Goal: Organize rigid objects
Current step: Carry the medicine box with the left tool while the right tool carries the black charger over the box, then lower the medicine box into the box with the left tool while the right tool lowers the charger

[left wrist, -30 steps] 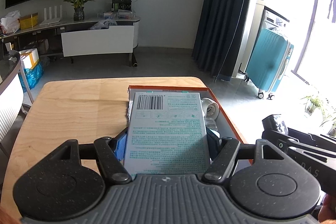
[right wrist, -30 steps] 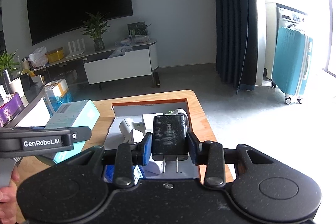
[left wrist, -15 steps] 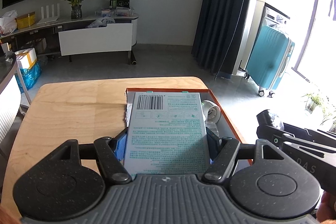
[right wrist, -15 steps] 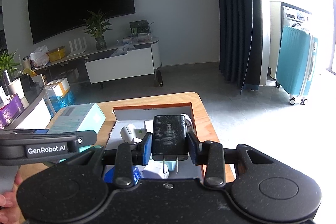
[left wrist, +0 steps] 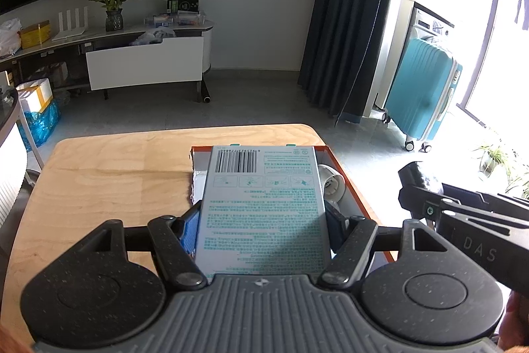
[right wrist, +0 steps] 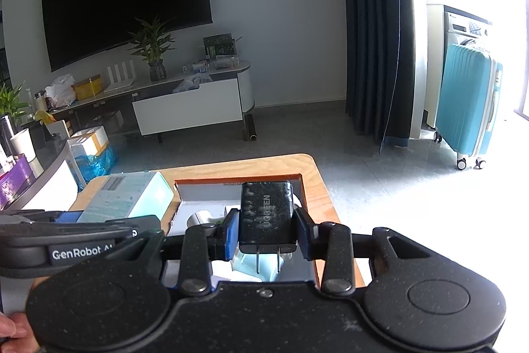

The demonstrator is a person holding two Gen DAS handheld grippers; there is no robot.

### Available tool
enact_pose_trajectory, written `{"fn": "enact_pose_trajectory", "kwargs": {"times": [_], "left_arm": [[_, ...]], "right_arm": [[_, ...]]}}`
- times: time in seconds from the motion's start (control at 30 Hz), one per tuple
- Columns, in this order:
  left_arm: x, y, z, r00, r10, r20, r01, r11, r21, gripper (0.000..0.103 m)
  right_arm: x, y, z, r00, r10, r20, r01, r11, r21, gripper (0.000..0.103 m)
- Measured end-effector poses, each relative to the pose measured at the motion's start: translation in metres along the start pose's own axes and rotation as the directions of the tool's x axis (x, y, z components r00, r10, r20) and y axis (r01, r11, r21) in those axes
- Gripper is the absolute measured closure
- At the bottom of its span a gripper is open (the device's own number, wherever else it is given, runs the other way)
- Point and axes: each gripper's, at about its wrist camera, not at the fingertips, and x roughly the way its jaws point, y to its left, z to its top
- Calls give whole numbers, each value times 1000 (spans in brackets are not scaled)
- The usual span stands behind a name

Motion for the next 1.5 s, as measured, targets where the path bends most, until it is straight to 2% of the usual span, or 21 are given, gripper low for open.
{"fn": "enact_pose_trajectory", "kwargs": {"times": [1.5], "left_arm": [[25,6,15,999,1,-45,-2,1000,-18,32]], "right_arm": [[31,3,9,1000,-10,-27,10,1000,2,60]]}}
